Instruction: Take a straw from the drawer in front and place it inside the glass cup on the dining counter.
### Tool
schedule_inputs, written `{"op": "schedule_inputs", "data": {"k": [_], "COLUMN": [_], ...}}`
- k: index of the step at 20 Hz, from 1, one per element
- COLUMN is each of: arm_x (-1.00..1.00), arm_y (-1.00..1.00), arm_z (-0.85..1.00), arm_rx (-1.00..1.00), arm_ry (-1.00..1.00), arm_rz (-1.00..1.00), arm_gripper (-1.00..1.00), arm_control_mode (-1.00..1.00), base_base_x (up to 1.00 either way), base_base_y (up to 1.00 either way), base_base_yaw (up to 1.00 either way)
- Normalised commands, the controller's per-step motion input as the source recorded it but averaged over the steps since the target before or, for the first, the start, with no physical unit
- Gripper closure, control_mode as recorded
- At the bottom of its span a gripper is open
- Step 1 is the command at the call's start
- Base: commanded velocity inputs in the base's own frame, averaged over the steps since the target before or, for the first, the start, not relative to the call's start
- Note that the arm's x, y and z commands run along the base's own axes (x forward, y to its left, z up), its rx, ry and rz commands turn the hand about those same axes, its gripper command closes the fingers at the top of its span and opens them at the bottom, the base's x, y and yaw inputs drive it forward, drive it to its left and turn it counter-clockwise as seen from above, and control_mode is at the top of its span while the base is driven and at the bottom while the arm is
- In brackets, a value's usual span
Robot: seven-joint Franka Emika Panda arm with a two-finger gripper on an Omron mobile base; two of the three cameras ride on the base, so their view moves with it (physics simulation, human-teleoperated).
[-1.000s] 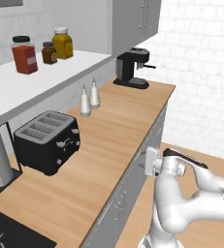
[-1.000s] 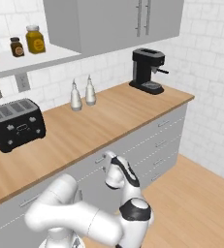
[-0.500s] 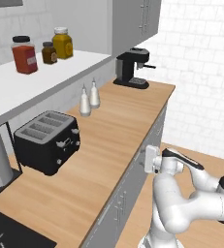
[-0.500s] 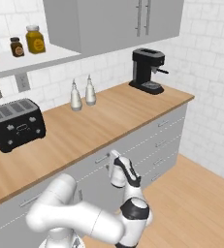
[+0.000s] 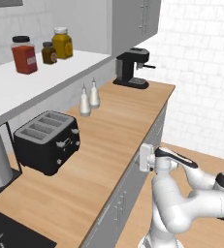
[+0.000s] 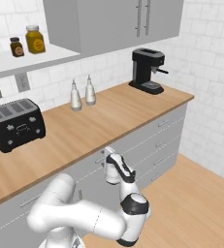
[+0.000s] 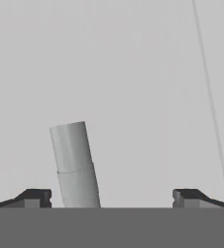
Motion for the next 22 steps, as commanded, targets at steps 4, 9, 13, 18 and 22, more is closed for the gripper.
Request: {"op": "schedule_inputs", "data": {"k": [4, 9, 13, 18, 22], "arm_x": [0.06, 0.00, 0.00, -0.33, -0.48], "arm_y": [0.26, 0.05, -0.14, -0.63, -0.80], "arm_z": [-0.23, -0.10, -0.05, -0.07, -0.01], "arm_rx": [0.02, 0.00, 0.01, 0.08, 0.11], "arm_ry": [0.00, 0.04, 0.04, 0.03, 0.01], "arm_rz": [0.00, 0.00, 0.00, 0.00, 0.00], "arm_gripper": [1.00, 1.00, 1.00, 1.00, 1.00], "arm_control_mode": [-1.00, -1.00, -1.00, -1.00, -1.00], "base_base_x": [0.00, 0.00, 0.00, 0.00, 0.00], "base_base_y": [0.00, 0.00, 0.00, 0.00, 0.00], "base_base_yaw": [0.00, 0.00, 0.00, 0.00, 0.00]}}
